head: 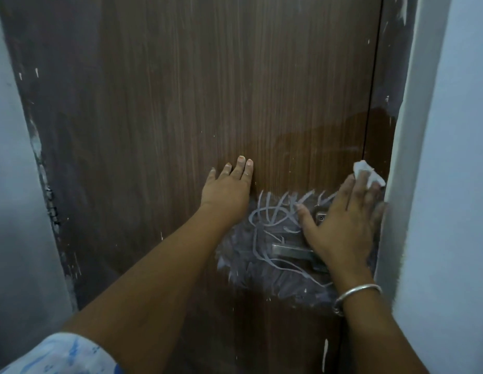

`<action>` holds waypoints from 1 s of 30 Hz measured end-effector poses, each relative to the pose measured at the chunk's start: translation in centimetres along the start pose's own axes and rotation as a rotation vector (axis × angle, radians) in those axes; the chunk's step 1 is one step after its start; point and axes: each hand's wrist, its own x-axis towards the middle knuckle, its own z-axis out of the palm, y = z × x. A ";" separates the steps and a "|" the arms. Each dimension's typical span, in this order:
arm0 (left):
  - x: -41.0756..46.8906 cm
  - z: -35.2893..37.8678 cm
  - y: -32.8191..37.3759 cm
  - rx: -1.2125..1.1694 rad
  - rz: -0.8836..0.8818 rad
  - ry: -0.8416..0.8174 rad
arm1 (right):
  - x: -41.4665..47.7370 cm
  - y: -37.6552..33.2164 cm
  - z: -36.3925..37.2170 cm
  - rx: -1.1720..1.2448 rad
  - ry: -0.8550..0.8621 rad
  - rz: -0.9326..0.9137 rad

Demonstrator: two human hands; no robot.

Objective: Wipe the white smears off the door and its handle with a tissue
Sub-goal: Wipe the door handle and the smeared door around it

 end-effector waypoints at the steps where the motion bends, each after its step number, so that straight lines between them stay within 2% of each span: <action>1: 0.0 0.0 0.2 0.010 0.001 0.001 | -0.1 -0.3 0.0 0.003 -0.029 -0.057; 3: 0.0 0.0 0.3 0.019 -0.001 0.003 | -0.3 -0.8 0.2 -0.034 -0.100 -0.231; 5: 0.0 0.0 0.4 0.004 0.001 -0.004 | -0.2 0.0 0.2 -0.095 -0.123 -0.311; 10: 0.0 -0.5 0.3 -0.025 0.003 -0.047 | -0.3 2.1 -0.6 0.015 -0.047 -0.028; 21: -0.1 -0.6 0.4 -0.054 0.002 -0.082 | -4.0 3.3 0.2 0.081 -0.204 -0.028; 30: 0.1 -0.2 -0.1 -0.080 0.016 -0.085 | -2.0 3.7 0.1 0.084 -0.155 -0.087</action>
